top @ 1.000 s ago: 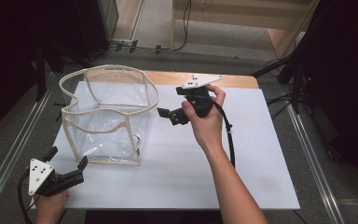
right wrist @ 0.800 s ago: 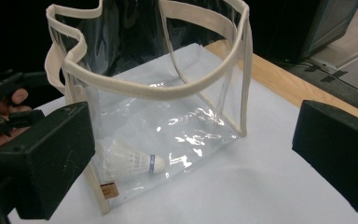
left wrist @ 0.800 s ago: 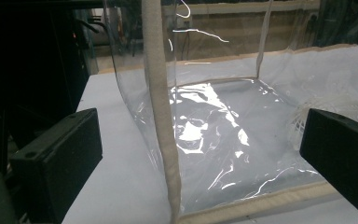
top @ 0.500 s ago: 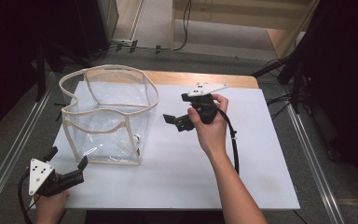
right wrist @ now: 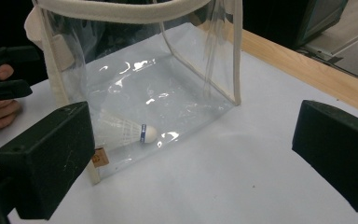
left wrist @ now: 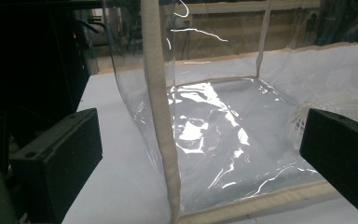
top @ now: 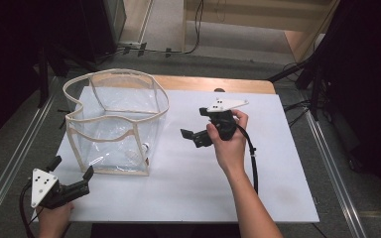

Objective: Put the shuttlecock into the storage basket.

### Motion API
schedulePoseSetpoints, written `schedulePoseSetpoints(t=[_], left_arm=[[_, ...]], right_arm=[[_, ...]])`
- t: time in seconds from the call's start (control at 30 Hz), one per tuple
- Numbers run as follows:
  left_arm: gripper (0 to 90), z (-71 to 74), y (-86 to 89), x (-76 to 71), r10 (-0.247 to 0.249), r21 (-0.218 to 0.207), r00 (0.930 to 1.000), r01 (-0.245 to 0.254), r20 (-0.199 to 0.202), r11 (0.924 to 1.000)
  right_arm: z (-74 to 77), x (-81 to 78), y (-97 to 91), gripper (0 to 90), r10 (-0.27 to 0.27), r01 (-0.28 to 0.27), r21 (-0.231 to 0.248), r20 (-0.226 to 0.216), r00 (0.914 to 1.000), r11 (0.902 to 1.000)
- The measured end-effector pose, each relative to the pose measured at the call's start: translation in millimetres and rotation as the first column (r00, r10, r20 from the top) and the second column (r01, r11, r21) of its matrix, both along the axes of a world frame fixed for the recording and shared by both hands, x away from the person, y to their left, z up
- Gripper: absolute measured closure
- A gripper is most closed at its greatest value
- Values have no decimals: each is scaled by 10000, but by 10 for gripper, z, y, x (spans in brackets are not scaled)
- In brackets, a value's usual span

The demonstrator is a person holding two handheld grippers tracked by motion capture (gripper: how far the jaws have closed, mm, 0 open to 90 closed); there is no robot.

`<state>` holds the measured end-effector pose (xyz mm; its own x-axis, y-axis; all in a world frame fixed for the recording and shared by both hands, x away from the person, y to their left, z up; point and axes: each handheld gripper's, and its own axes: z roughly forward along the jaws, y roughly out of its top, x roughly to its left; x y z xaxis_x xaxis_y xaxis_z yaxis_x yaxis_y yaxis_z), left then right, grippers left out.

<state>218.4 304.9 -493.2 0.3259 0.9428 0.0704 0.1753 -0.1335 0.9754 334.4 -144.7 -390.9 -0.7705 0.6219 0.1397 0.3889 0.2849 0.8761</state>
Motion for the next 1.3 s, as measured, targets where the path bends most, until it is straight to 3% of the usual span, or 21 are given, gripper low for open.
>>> schedulePoseSetpoints(t=[1.3], left_arm=[[0, -2, -13, -1, 66, 84, 10000, -65, -43, 9999]], right_arm=[[-441, -217, -357, 0, -405, 405, 149, 4, 9992, 9991]])
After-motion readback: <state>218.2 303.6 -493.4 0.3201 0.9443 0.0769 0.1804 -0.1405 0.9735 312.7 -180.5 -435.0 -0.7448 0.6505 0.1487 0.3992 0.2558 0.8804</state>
